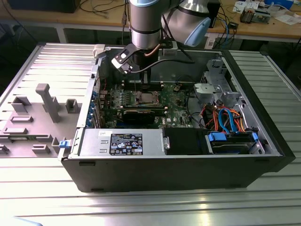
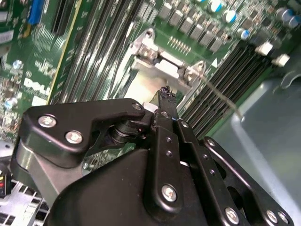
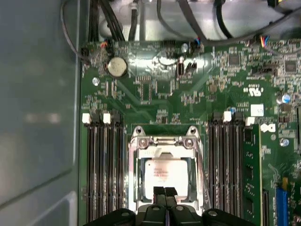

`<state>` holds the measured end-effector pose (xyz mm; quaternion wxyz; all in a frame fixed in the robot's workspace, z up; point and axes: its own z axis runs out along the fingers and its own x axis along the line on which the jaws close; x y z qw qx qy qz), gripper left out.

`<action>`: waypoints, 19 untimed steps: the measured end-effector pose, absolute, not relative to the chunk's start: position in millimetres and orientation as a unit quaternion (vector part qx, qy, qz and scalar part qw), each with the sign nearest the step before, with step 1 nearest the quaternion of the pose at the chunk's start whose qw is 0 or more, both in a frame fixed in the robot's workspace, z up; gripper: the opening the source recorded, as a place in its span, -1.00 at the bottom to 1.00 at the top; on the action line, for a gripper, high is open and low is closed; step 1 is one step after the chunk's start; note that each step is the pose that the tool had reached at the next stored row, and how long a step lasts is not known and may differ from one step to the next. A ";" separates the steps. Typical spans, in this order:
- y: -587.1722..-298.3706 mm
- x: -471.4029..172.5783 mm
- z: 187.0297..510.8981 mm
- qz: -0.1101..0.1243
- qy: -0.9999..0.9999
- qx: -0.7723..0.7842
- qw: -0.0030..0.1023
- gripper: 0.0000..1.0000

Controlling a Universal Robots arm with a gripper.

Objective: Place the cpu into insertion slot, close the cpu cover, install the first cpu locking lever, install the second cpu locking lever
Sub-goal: 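Close the cpu cover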

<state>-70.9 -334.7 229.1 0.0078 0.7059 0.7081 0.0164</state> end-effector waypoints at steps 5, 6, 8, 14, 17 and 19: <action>-334.7 -81.7 219.9 0.016 0.708 0.706 0.008 -0.79; -334.8 -81.8 218.9 0.016 0.708 0.706 0.008 -0.79; -334.7 -81.8 215.6 0.016 0.708 0.706 0.008 -0.79; -334.8 -81.9 206.4 0.016 0.708 0.706 0.008 -0.79; -334.7 -81.9 207.5 0.016 0.708 0.706 0.008 -0.79; -334.7 -81.9 209.9 0.016 0.708 0.706 0.008 -0.79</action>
